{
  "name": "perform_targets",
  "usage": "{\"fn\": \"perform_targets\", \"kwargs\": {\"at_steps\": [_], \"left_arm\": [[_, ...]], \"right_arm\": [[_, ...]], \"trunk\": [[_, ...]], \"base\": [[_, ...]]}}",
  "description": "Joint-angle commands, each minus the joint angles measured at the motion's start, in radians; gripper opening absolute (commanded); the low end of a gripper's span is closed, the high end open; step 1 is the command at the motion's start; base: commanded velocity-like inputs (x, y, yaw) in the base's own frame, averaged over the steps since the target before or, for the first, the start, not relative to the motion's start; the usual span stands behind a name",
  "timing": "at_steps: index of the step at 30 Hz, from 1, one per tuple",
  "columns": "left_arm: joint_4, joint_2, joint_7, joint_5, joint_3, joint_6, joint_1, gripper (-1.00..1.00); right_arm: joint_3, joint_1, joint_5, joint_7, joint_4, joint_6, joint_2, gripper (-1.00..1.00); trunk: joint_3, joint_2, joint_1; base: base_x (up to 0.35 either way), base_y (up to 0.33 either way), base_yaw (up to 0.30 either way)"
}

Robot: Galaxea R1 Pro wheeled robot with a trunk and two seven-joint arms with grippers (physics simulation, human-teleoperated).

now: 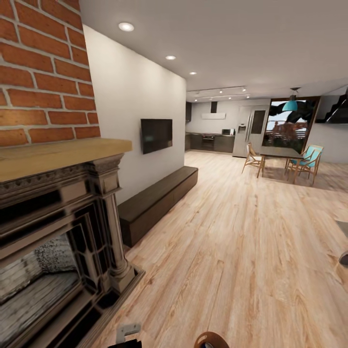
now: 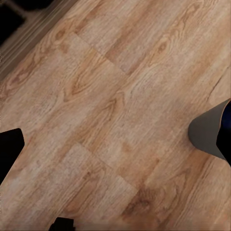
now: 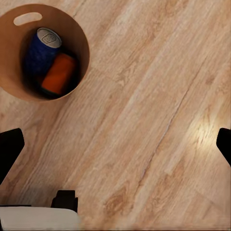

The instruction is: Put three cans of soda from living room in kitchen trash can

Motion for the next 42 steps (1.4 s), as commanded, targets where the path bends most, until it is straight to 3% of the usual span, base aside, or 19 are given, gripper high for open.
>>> {"fn": "perform_targets", "kwargs": {"at_steps": [1,7,11,23,42], "left_arm": [[0.000,0.001,0.000,0.000,0.000,-0.001,0.005,1.00],[0.000,0.002,0.000,0.000,0.000,-0.002,0.016,1.00],[0.000,0.003,0.000,0.001,0.000,-0.002,0.018,1.00],[0.001,0.004,0.001,0.003,0.000,0.000,0.043,1.00],[0.030,0.003,0.001,0.007,0.001,0.000,0.068,1.00]], "right_arm": [[-0.007,0.000,0.000,-0.002,0.010,0.001,-0.001,1.00],[-0.112,0.001,0.004,-0.006,0.043,0.004,-0.004,1.00],[-0.138,0.017,0.009,-0.006,0.070,0.002,-0.002,1.00],[-0.147,0.117,0.007,-0.005,0.092,0.002,0.003,1.00],[-0.147,0.127,0.004,-0.005,0.092,0.002,0.003,1.00]], "trunk": [[0.003,0.007,-0.004],[0.022,0.049,-0.027],[0.035,0.077,-0.042],[0.072,0.161,-0.088],[0.129,0.287,-0.157]], "base": [[0.000,0.000,0.000],[0.000,0.000,0.000],[0.000,0.000,0.000],[0.000,0.000,0.000],[0.000,0.000,0.000]]}}
